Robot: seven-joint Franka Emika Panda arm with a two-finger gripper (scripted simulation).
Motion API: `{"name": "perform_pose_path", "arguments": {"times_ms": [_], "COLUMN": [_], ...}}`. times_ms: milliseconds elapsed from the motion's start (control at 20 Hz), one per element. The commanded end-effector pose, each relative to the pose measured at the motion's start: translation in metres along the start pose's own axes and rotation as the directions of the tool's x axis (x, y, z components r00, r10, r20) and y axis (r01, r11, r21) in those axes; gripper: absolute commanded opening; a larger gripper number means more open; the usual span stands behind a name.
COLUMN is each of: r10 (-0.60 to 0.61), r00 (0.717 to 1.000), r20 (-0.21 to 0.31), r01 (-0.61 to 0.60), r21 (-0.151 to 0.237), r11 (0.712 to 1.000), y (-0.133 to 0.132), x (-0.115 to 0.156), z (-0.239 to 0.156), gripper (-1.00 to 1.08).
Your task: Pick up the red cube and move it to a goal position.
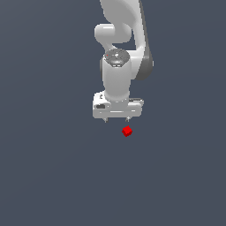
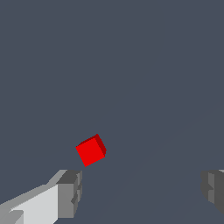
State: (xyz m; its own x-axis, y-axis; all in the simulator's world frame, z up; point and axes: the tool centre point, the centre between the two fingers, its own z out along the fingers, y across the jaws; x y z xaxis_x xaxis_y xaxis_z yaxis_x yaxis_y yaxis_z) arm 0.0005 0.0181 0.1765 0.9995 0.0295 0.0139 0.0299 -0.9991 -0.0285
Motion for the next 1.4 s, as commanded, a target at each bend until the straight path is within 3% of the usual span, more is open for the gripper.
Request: {"name": "perform_pose_path", "arguments": {"times_ms": [0, 300, 600, 1000, 1350], "r10": [0.0, -0.037, -0.15, -0.36, -0.451], "r00": [1.0, 0.999, 0.989, 0.933, 0.892], "r20": [0.0, 0.002, 0.007, 0.018, 0.024], "r01": [0.0, 0.037, 0.15, 0.36, 0.452], "r21": [0.0, -0.001, -0.005, -0.012, -0.017], "r11": [1.0, 0.999, 0.989, 0.933, 0.892], "y": [0.0, -0.005, -0.021, -0.049, -0.059], "x": [0.0, -0.001, -0.006, -0.019, -0.027], "z": [0.0, 0.012, 0.049, 0.12, 0.154], "gripper": [1.0, 1.0, 1.0, 1.0, 1.0]}}
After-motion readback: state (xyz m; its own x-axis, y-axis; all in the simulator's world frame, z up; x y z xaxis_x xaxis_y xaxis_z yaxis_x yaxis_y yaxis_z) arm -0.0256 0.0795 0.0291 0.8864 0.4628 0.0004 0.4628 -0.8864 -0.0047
